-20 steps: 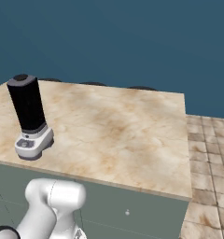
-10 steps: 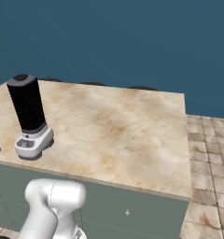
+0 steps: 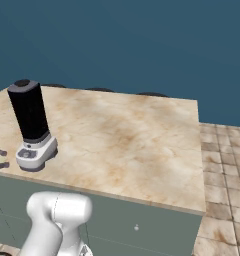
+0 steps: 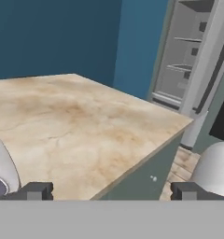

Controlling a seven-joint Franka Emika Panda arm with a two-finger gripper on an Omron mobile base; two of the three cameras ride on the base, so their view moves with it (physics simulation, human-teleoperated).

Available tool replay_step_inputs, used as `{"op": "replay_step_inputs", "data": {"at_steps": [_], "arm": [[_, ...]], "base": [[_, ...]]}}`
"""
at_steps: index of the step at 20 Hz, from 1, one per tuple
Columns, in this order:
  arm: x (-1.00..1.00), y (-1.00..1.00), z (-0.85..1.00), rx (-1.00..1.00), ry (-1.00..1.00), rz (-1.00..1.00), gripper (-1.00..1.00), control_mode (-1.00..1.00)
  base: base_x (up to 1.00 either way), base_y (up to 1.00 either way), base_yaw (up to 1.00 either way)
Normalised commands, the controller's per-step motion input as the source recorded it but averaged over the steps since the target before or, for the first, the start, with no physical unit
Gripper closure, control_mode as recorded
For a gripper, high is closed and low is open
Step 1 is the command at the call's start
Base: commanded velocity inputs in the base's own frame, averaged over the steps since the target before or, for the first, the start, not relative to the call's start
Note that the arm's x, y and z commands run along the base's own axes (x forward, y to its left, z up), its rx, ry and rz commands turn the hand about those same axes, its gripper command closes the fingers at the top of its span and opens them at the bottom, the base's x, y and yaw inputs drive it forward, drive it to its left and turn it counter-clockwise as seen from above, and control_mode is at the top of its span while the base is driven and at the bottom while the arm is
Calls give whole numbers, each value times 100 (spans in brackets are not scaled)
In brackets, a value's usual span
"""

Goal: Grab the onion and garlic from the fridge, place them in the blender, close the lid, and turn on the blender to create a marinade.

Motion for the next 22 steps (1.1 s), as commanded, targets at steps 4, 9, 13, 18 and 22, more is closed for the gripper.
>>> {"op": "replay_step_inputs", "data": {"at_steps": [4, 9, 13, 18, 22], "arm": [[22, 0, -3, 0, -4, -11, -100, -100], [29, 0, -13, 0, 0, -7, -100, -100], [36, 3, -14, 0, 0, 0, -100, -100], [31, 5, -22, 0, 0, 0, -100, -100], [28, 12, -22, 0, 0, 0, -100, -100]], "base": [[0, 0, 0], [0, 0, 0], [0, 0, 0], [0, 0, 0], [0, 0, 0]]}}
